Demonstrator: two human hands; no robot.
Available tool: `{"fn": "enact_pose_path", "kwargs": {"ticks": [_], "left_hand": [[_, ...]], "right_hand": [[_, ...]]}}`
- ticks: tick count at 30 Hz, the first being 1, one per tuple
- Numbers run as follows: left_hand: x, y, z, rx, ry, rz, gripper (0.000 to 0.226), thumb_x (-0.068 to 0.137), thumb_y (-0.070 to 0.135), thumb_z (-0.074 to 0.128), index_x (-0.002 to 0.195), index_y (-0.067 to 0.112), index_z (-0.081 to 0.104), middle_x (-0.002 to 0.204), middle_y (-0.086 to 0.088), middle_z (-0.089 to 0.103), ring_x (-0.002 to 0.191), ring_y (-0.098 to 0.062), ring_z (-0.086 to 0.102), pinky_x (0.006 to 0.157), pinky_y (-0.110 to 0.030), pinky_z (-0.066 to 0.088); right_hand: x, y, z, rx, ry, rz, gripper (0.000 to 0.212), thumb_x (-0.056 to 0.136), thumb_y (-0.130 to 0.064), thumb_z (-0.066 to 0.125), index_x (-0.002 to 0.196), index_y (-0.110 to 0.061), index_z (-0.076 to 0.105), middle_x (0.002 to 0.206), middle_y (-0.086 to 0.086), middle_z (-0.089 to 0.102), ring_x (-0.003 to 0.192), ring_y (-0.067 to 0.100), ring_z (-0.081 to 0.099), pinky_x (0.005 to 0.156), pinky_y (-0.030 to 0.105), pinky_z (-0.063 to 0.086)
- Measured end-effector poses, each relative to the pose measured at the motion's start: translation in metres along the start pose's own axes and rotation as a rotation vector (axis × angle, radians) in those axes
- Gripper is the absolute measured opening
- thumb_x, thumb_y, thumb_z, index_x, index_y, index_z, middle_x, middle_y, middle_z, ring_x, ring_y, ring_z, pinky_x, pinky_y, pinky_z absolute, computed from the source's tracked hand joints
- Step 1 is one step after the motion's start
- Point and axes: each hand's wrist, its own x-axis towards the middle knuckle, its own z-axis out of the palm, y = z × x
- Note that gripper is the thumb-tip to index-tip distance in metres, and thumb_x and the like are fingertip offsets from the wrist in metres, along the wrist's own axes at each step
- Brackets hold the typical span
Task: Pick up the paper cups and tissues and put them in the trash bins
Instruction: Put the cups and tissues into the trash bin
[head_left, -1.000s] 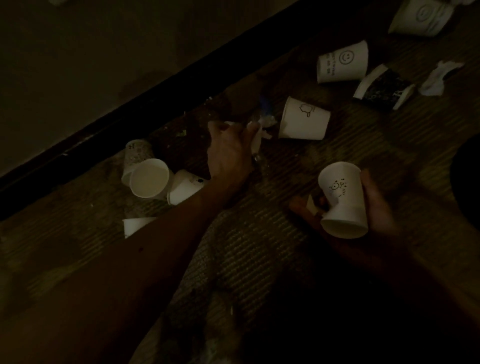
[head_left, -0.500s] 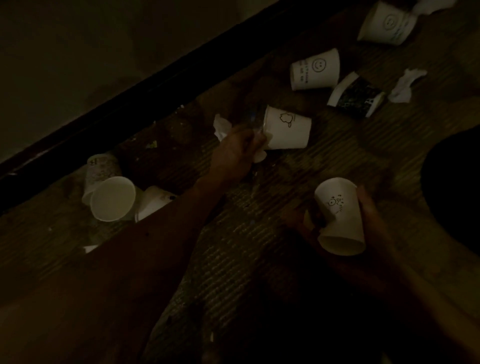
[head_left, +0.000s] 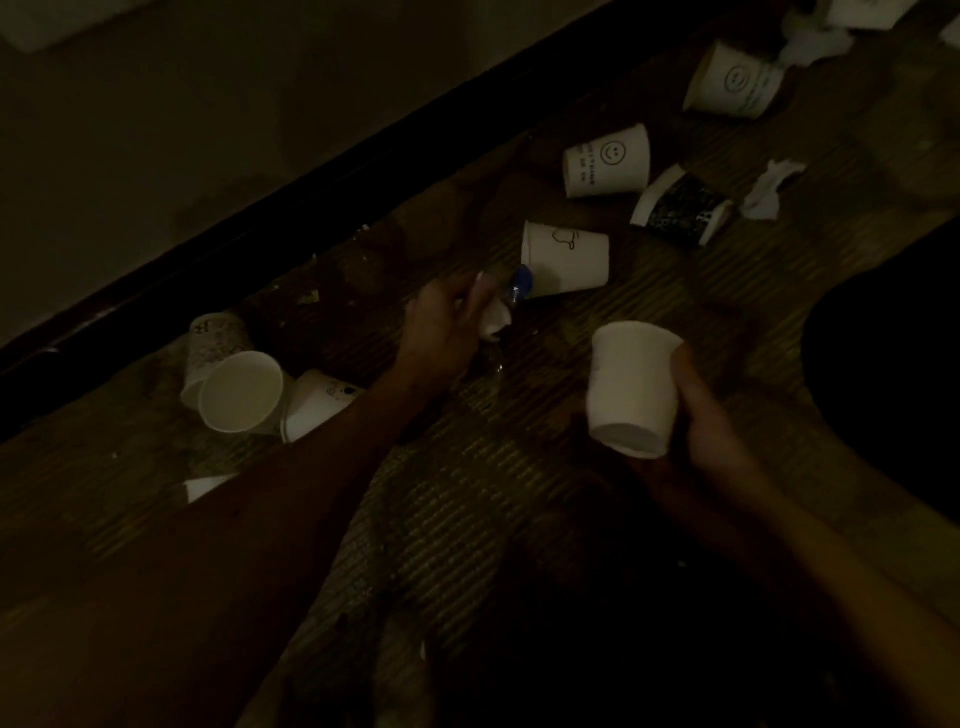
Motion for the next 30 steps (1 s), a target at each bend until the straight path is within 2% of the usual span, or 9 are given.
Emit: {"fn": "enact_pose_path", "kwargs": {"ticks": [3, 5, 7, 13, 17, 21, 23, 27, 30], "left_hand": [[-0.014, 0.024, -0.003, -0.12, -0.033, -0.004, 0.027, 0.102, 0.037, 0.047, 0.082, 0.028, 0.063, 0.078, 0.004, 0.067, 0.063, 0.002, 0.064, 0.051, -0.015, 0.048], [-0.022, 0.046, -0.003, -0.138, -0.04, 0.042, 0.029, 0.102, 0.036, 0.048, 0.085, 0.019, 0.064, 0.079, 0.001, 0.068, 0.069, -0.004, 0.065, 0.057, -0.022, 0.05], [-0.03, 0.071, -0.001, -0.163, -0.038, 0.125, 0.024, 0.102, 0.035, 0.049, 0.084, 0.022, 0.06, 0.078, 0.009, 0.064, 0.067, 0.004, 0.061, 0.057, -0.017, 0.046], [-0.05, 0.148, 0.01, -0.206, -0.059, 0.371, 0.013, 0.102, 0.032, 0.048, 0.113, 0.026, 0.052, 0.096, 0.015, 0.061, 0.085, 0.008, 0.059, 0.064, -0.007, 0.046], [-0.057, 0.205, 0.026, -0.218, -0.025, 0.486, 0.015, 0.1, 0.022, 0.044, 0.108, 0.03, 0.054, 0.093, 0.019, 0.06, 0.082, 0.006, 0.058, 0.065, -0.017, 0.046], [-0.055, 0.272, 0.042, -0.271, -0.006, 0.625, 0.017, 0.101, 0.015, 0.037, 0.098, 0.024, 0.051, 0.079, 0.015, 0.056, 0.071, 0.005, 0.054, 0.06, -0.015, 0.043], [-0.052, 0.307, 0.057, -0.323, -0.068, 0.651, 0.015, 0.101, 0.017, 0.035, 0.097, 0.02, 0.05, 0.079, 0.015, 0.054, 0.069, 0.005, 0.052, 0.064, -0.022, 0.045], [-0.051, 0.366, 0.103, -0.351, -0.254, 0.627, 0.017, 0.101, 0.021, 0.035, 0.091, 0.029, 0.046, 0.077, 0.016, 0.054, 0.065, 0.003, 0.053, 0.066, -0.032, 0.049], [-0.055, 0.393, 0.149, -0.331, -0.409, 0.52, 0.018, 0.102, 0.017, 0.037, 0.106, 0.016, 0.055, 0.097, 0.005, 0.056, 0.087, -0.007, 0.054, 0.079, -0.032, 0.048]], "right_hand": [[-0.011, -0.007, 0.014, -0.104, -0.029, -0.043, 0.062, 0.066, -0.052, 0.065, 0.12, -0.025, 0.05, 0.116, 0.014, 0.065, 0.099, 0.028, 0.07, 0.07, 0.043, 0.059], [-0.017, -0.012, 0.019, -0.151, -0.056, -0.097, 0.064, 0.07, -0.049, 0.067, 0.126, -0.021, 0.053, 0.119, 0.011, 0.067, 0.103, 0.023, 0.07, 0.079, 0.04, 0.058], [-0.024, -0.023, 0.026, -0.169, -0.057, -0.18, 0.064, 0.069, -0.049, 0.069, 0.125, -0.021, 0.057, 0.118, 0.009, 0.069, 0.104, 0.022, 0.069, 0.085, 0.04, 0.057], [-0.058, -0.074, 0.037, -0.176, 0.032, -0.515, 0.034, 0.077, -0.048, 0.068, 0.103, -0.026, 0.066, 0.099, 0.0, 0.075, 0.092, 0.019, 0.072, 0.073, 0.041, 0.06], [-0.091, -0.115, 0.033, -0.236, 0.118, -0.689, 0.057, 0.069, -0.058, 0.066, 0.116, -0.027, 0.056, 0.115, 0.0, 0.067, 0.099, 0.016, 0.069, 0.081, 0.04, 0.058], [-0.123, -0.168, 0.024, -0.285, 0.139, -0.928, 0.033, 0.087, -0.047, 0.063, 0.111, -0.028, 0.051, 0.09, -0.014, 0.074, 0.083, 0.008, 0.072, 0.066, 0.03, 0.059], [-0.14, -0.197, 0.015, -0.303, 0.148, -1.038, 0.026, 0.091, -0.038, 0.061, 0.111, -0.027, 0.047, 0.078, -0.02, 0.072, 0.075, 0.007, 0.073, 0.057, 0.025, 0.057], [-0.169, -0.246, -0.024, -0.445, 0.282, -1.22, 0.031, 0.091, -0.035, 0.062, 0.115, -0.03, 0.042, 0.081, -0.02, 0.072, 0.074, 0.005, 0.072, 0.055, 0.024, 0.057], [-0.175, -0.268, -0.07, -0.57, 0.429, -1.239, 0.037, 0.089, -0.037, 0.066, 0.116, -0.034, 0.041, 0.09, -0.007, 0.071, 0.075, 0.0, 0.07, 0.053, 0.017, 0.054]]}}
